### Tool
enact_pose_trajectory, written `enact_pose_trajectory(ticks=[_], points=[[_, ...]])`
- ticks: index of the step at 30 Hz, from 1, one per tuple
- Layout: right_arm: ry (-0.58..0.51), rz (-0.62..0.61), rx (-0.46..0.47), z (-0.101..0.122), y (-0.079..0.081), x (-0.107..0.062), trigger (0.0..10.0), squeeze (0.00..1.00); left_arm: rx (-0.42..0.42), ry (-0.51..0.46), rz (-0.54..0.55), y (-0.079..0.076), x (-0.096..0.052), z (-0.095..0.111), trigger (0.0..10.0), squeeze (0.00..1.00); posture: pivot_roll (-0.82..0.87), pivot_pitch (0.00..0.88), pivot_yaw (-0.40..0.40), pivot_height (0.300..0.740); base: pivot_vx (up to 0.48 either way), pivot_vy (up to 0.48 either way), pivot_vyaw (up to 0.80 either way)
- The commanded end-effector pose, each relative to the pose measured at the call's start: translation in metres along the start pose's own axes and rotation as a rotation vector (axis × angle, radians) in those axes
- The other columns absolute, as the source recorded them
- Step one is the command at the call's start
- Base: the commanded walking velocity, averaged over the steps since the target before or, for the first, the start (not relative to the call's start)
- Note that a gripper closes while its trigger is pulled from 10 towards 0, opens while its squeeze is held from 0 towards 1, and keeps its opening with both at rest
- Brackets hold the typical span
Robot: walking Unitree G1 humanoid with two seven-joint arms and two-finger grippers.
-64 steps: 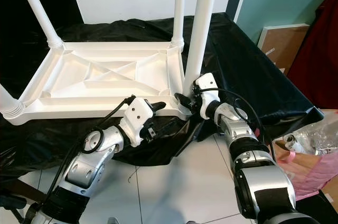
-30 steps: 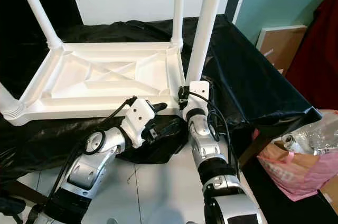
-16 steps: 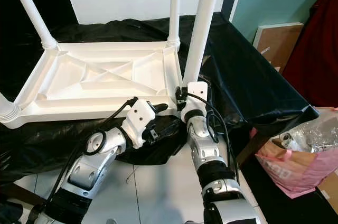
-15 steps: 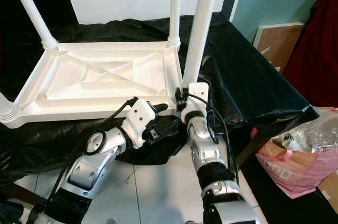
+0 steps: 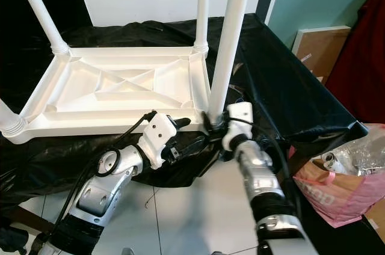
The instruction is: Building children table
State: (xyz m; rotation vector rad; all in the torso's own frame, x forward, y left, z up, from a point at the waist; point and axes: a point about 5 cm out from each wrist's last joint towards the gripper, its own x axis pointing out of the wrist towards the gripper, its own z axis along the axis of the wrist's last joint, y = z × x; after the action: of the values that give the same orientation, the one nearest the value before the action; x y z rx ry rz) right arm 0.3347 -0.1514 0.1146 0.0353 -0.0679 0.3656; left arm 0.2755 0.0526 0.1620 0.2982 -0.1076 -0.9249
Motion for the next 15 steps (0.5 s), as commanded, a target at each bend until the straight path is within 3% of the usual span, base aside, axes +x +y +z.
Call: enact_pose_trajectory(ticks=[1, 6, 10, 15], points=[[0.011, 0.021, 0.005, -0.001, 0.0, 0.001, 10.0, 0.0, -0.001, 0.011, 0.045, 0.001, 0.0, -0.002, 10.0, 0.0, -0.01, 0.026, -0.041, 0.74, 0.0, 0.0, 0.0], [0.046, 0.203, -0.068, 0.006, -0.007, 0.005, 10.0, 0.0, 0.001, 0.011, 0.039, 0.001, 0.0, -0.002, 10.0, 0.0, -0.01, 0.022, -0.032, 0.74, 0.0, 0.0, 0.0], [0.046, 0.203, -0.068, 0.006, -0.007, 0.005, 10.0, 0.0, 0.001, 0.011, 0.039, 0.001, 0.0, -0.002, 10.0, 0.0, -0.01, 0.022, -0.032, 0.74, 0.0, 0.0, 0.0], [0.097, 0.313, -0.134, 0.013, -0.008, 0.019, 10.0, 0.0, 0.006, 0.011, 0.036, 0.002, 0.0, -0.001, 10.0, 0.0, 0.0, 0.017, -0.031, 0.74, 0.0, 0.0, 0.0]])
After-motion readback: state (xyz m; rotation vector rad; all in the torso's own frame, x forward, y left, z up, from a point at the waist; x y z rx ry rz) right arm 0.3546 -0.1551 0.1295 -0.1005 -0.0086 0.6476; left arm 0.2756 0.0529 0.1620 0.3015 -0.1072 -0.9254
